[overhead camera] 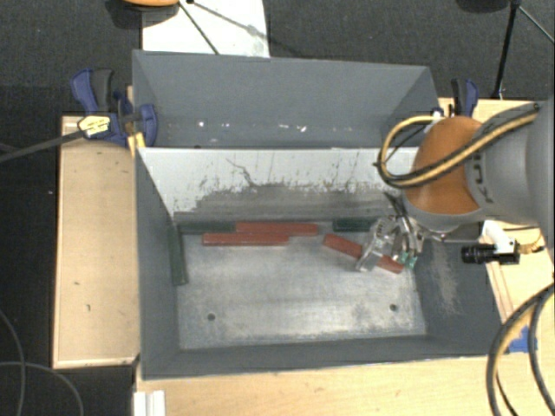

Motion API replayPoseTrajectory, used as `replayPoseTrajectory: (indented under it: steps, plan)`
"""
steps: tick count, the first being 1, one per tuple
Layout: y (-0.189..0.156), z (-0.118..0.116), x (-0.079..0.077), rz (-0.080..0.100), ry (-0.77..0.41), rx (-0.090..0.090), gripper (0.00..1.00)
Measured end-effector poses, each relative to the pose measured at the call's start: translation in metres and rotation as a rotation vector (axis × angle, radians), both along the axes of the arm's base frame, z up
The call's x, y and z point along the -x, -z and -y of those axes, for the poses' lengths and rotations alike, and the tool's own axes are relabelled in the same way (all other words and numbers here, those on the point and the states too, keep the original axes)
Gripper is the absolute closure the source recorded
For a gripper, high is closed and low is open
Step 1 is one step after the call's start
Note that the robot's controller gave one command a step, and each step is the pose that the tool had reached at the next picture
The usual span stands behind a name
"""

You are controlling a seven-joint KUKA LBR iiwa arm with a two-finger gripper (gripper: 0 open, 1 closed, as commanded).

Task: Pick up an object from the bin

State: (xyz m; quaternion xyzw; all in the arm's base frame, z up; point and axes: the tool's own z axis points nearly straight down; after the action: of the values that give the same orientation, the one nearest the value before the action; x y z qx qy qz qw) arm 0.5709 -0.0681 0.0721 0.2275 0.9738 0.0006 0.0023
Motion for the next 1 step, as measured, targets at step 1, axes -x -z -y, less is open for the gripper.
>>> replayPoseTrajectory:
  steps: [1]
  plan:
    - [0.0000,0.0000,0.0000,0.000,-0.002,0.000,1.00]
